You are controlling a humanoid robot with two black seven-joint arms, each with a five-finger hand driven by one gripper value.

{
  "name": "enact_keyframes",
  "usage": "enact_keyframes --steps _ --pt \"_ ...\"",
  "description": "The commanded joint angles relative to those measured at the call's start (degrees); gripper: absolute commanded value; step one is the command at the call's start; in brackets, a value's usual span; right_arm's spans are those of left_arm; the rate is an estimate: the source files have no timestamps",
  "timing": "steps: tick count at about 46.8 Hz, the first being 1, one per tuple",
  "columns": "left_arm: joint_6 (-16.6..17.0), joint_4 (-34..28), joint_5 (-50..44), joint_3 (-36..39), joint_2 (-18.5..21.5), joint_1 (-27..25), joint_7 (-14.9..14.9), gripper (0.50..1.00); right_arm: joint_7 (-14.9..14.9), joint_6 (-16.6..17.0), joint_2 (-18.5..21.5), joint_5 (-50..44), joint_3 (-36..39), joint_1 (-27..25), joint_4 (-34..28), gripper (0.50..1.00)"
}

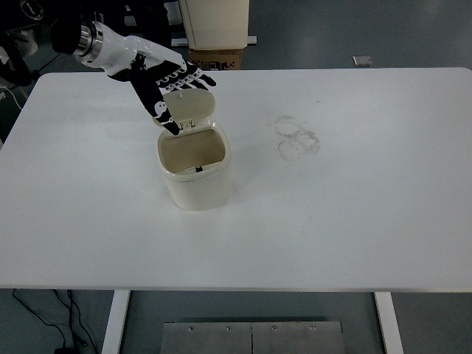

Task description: Open trash bin

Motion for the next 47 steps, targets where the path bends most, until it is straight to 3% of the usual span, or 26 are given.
enact_keyframes --steps 1,12,24,32,47 --pt "0.0 1.3 -3.1 -0.9 1.4 1.3 -0.1 1.000 0.0 0.0 0.0 0.0 0.0 0.0 0.0 0.991" --pt "0.0 3.9 -10.1 -5.9 5.8 5.5 -0.5 1.000 0.0 0.0 0.0 0.0 0.0 0.0 0.0 0.991" --pt "0.0 14.9 -14.0 -14.5 6.9 13.4 -0.7 1.000 0.0 0.0 0.0 0.0 0.0 0.0 0.0 0.991" --pt "0.0 19.2 -17.8 -19.6 9.5 18.3 -0.8 1.000 0.0 0.0 0.0 0.0 0.0 0.0 0.0 0.991" --pt "0.0 28.1 -21.8 -31.4 10.6 27.3 -2.0 1.000 0.0 0.0 0.0 0.0 0.0 0.0 0.0 0.991"
